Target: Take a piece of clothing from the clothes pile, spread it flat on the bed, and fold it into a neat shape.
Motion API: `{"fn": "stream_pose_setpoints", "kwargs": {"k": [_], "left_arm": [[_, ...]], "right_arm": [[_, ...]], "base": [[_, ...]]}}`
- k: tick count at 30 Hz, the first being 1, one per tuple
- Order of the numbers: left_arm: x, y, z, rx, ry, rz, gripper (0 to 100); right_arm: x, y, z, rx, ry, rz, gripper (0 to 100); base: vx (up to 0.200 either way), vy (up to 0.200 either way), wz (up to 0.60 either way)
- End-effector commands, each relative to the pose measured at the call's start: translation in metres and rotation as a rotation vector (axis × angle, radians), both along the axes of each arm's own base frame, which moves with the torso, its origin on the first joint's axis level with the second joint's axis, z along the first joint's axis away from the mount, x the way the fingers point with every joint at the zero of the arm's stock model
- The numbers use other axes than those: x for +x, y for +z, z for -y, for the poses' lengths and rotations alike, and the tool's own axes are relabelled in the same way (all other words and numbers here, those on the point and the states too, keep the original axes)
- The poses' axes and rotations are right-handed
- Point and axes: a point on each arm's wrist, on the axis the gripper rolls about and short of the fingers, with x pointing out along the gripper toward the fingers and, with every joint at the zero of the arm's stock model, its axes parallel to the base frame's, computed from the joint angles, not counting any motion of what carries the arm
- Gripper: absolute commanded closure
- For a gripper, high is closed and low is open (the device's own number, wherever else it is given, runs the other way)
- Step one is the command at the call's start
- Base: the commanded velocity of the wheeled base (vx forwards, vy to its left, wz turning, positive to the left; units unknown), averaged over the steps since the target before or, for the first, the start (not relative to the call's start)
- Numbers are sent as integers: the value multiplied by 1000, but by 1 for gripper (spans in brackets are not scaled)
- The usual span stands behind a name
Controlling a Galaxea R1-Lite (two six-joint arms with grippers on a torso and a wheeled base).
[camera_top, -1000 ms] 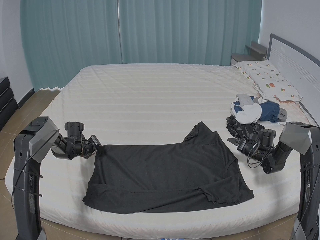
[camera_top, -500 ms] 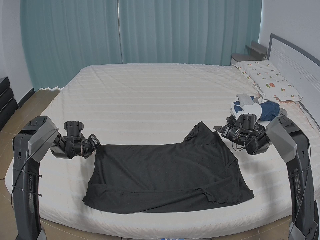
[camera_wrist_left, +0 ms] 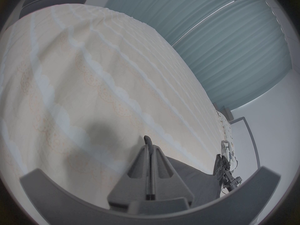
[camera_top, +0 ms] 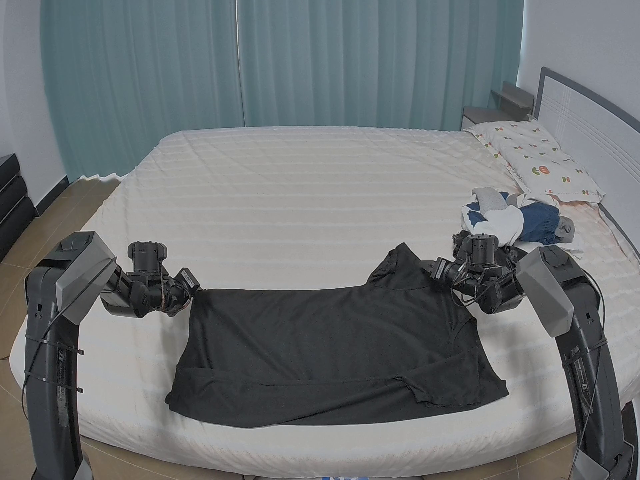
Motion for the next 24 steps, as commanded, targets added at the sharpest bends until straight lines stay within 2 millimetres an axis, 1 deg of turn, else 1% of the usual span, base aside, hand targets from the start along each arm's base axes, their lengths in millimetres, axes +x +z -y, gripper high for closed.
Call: {"fn": "stream_pose_setpoints", "kwargs": {"k": [1,6,8,9,12,14,15,16,17,20,21,24], "left_arm": [[0,0,0,0,1,0,100],[0,0,0,0,1,2,100],[0,1,-1,-1,1,5,100],[0,1,-1,-1,1,5,100],[1,1,0,2,0,13,100],[1,2,0,2,0,16,100],[0,5,-1,3,6,20,100],[0,6,-1,5,5,20,100],[-2,10,-1,5,7,24,100],[-6,20,-1,7,12,44,100],[-12,27,0,9,13,74,100],[-19,34,0,16,15,150,100]], "right_arm": [[0,-4,2,1,-2,-3,100],[2,5,7,12,-16,16,100],[0,12,12,14,-26,21,100],[0,12,12,14,-26,21,100],[-9,19,14,19,-26,24,100],[-10,20,14,20,-25,27,100],[-16,26,15,26,-16,46,100],[-16,27,15,26,-16,50,100],[-18,30,16,28,-16,61,100],[-21,31,16,29,-16,70,100],[-24,29,17,24,-16,89,100],[-26,30,16,24,-13,117,100]], "base": [[0,0,0],[0,0,0],[0,0,0],[0,0,0],[0,0,0],[0,0,0],[0,0,0],[0,0,0],[0,0,0],[0,0,0],[0,0,0],[0,0,0]]}}
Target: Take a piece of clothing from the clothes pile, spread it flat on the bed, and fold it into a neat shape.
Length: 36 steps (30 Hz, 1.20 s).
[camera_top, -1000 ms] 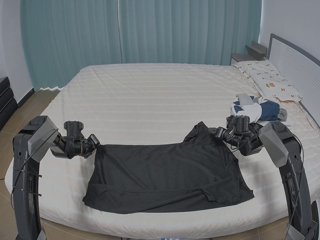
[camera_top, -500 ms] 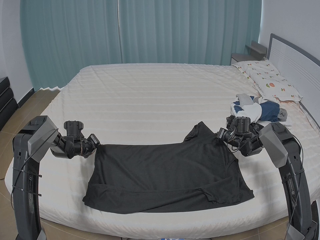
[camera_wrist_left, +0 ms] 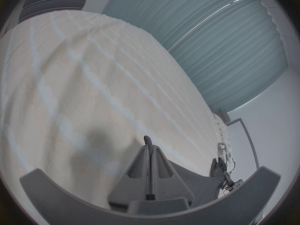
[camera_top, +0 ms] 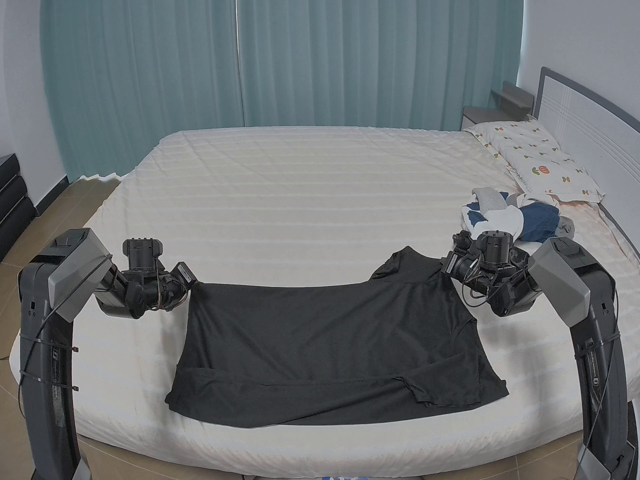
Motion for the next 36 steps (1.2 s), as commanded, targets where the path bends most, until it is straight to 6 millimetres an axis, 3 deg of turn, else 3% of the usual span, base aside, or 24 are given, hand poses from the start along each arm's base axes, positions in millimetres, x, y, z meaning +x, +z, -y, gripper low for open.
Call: {"fn": "stream_pose_setpoints", "kwargs": {"k": [1,8,17,25,36], "left_arm": [[-14,21,0,8,7,105,100],[-23,28,-5,-3,33,167,100],[-35,25,-8,-2,35,167,100],[-40,18,-2,-1,22,136,100],[-70,18,-5,15,28,173,100]], "right_arm": [[-6,11,0,1,2,47,100],[-7,25,0,8,-15,116,100],[-43,1,3,8,13,38,100],[-56,-8,8,21,28,45,100],[-91,-13,15,68,71,59,100]], "base": [[0,0,0],[0,0,0],[0,0,0],[0,0,0],[0,0,0]]}}
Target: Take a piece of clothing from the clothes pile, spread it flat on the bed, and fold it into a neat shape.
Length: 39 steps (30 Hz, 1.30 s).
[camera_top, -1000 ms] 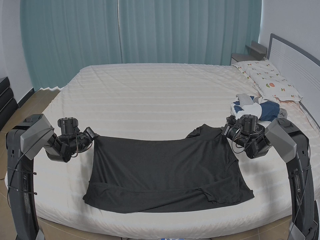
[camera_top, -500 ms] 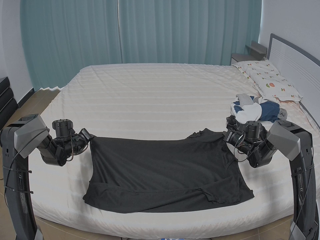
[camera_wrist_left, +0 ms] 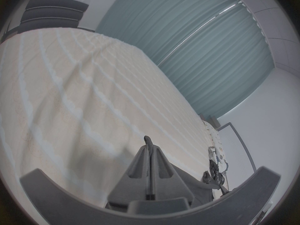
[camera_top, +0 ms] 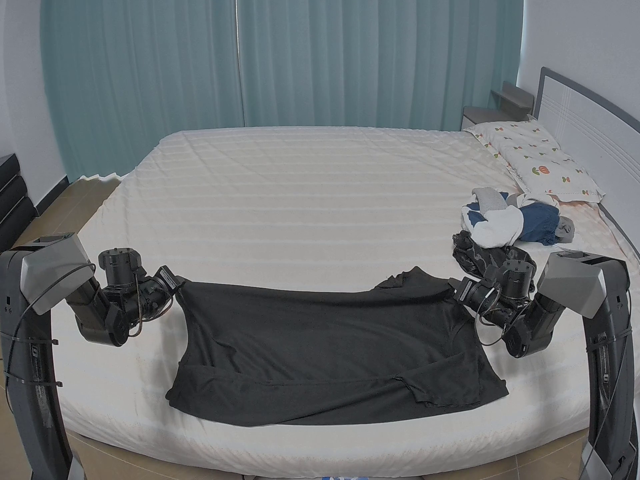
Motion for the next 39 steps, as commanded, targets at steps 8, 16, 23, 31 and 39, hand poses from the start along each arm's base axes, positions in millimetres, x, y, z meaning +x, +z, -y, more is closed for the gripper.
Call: {"fn": "stream_pose_setpoints", "kwargs": {"k": [8,16,23,31,39], "left_arm": [[-38,-21,2,74,-43,-5,100],[-58,-30,4,134,-65,37,100],[-60,-24,9,144,-74,113,100],[-23,-4,17,26,48,235,100],[-7,-18,17,0,67,248,100]], "right_arm": [[-41,-18,7,21,66,-72,100],[-60,-16,18,83,92,-71,100],[-50,-1,20,125,88,-18,100],[-15,24,21,260,-39,110,100],[-8,16,23,286,-59,108,100]], "base": [[0,0,0],[0,0,0],[0,0,0],[0,0,0],[0,0,0]]}}
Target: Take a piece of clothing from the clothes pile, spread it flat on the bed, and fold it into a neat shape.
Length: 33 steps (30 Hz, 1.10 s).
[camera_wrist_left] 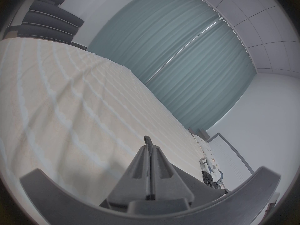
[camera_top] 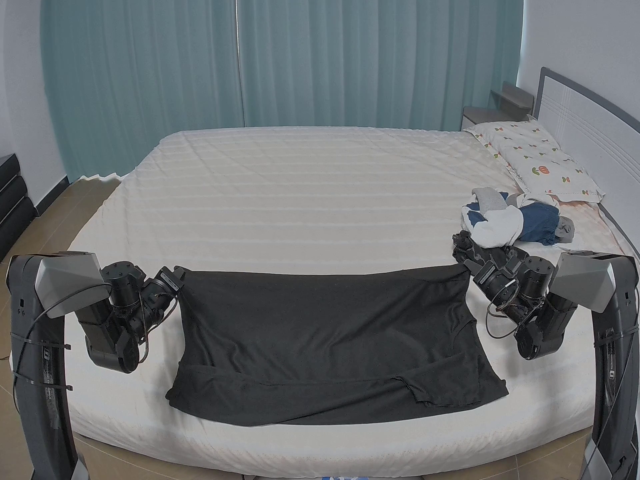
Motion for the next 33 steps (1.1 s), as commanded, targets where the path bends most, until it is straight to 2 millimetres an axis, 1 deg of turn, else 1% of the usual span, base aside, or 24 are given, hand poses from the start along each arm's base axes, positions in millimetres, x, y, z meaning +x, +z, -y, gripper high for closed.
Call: {"fn": "stream_pose_setpoints", "kwargs": {"k": [1,2,3,4,5,6,8,9,10,11,16,19,21,24,25,28,30,32,33], "left_arm": [[12,-15,1,-7,-3,0,100],[13,-20,1,-7,-6,-7,100],[13,-20,1,-7,-6,-7,100],[16,-27,1,-6,-8,-15,100],[16,-27,1,-6,-8,-15,100],[20,-33,2,-2,-7,-14,100],[23,-39,5,3,-11,-17,100],[23,-39,5,3,-11,-17,100],[24,-42,5,6,-13,-20,100],[24,-42,5,6,-11,-18,100],[24,-47,5,5,-13,-27,100],[24,-45,4,5,-11,-24,100],[22,-44,4,3,-12,-27,100],[20,-44,2,7,-4,-29,100],[20,-44,2,7,-4,-29,100],[10,-43,-4,35,-2,-26,100],[3,-42,-6,62,-10,-27,100],[0,-42,-6,72,-14,-30,100],[-3,-41,-7,81,-22,-37,100]], "right_arm": [[6,-7,0,0,-3,14,100],[6,-7,0,0,-2,15,100],[6,-7,0,0,-2,15,100],[8,-12,1,0,-5,11,100],[8,-12,1,0,-5,11,100],[10,-14,1,2,-6,13,100],[11,-16,1,0,-6,11,100],[11,-16,1,0,-6,11,100],[11,-22,1,0,-6,-2,100],[11,-24,1,-5,-6,-3,100],[10,-25,1,-6,-6,-8,100],[8,-26,2,-8,-6,-16,100],[8,-25,2,-8,-4,-18,100],[-1,-26,2,-10,11,-48,100],[-1,-26,2,-10,11,-48,100],[-7,-23,4,-11,33,-62,100],[-10,-21,9,-9,32,-67,100],[-11,-21,10,-9,35,-71,100],[-15,-21,12,-7,42,-85,100]], "base": [[0,0,0],[0,0,0],[0,0,0],[0,0,0],[0,0,0],[0,0,0],[0,0,0],[0,0,0],[0,0,0],[0,0,0],[0,0,0],[0,0,0],[0,0,0],[0,0,0],[0,0,0],[0,0,0],[0,0,0],[0,0,0],[0,0,0]]}}
